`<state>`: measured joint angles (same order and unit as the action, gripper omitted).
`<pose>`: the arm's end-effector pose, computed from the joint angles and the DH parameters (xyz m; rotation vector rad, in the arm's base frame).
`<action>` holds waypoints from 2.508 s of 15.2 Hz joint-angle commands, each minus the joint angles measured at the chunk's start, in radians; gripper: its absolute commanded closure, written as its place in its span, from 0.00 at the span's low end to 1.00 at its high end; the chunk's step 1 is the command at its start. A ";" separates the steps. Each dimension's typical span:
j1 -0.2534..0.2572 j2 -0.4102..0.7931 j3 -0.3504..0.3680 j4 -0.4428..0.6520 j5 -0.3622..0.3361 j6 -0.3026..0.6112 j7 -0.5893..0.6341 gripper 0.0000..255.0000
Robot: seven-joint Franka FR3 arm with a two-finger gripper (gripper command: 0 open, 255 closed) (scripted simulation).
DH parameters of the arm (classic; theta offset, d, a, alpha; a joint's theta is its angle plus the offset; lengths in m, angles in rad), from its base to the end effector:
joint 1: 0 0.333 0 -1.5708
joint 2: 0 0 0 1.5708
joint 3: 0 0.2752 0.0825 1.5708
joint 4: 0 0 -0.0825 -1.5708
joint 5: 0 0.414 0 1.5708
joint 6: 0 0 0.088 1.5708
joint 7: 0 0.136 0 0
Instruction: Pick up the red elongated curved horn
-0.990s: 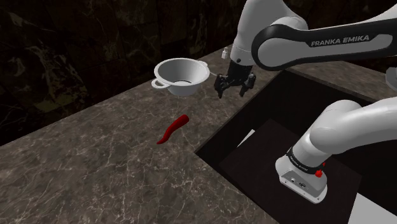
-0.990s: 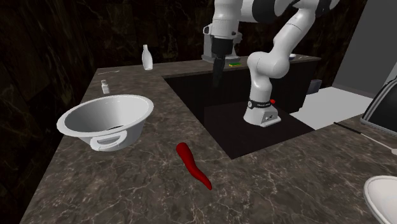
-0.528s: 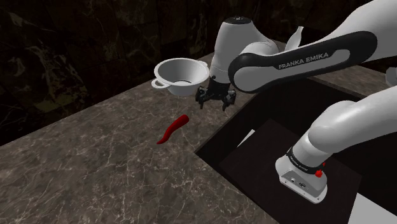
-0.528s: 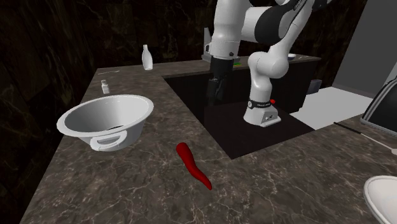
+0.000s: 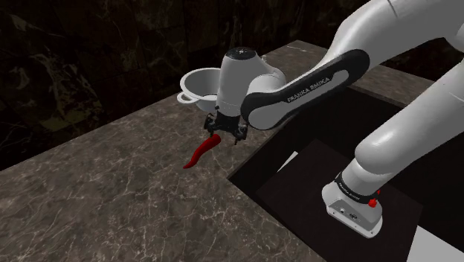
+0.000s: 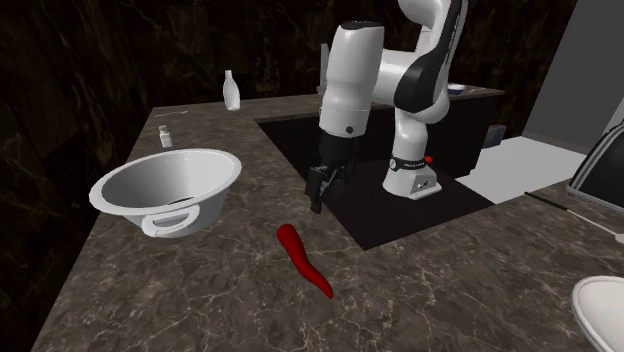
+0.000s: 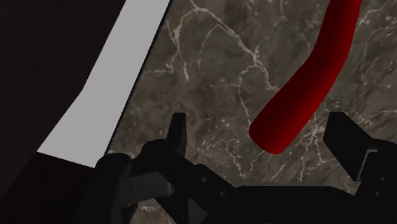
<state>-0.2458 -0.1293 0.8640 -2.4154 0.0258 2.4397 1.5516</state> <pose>0.4271 0.2934 0.2632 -2.7356 1.4086 -0.1884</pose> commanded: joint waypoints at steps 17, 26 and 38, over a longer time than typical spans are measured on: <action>0.196 0.573 -0.178 0.295 -0.691 0.085 0.756 0.00; 0.195 0.571 -0.176 0.296 -0.688 0.083 0.755 1.00; 0.119 0.457 -0.080 0.300 -0.544 -0.002 0.647 1.00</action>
<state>-0.1227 0.3361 0.7765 -2.1184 -0.5301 2.4459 2.2066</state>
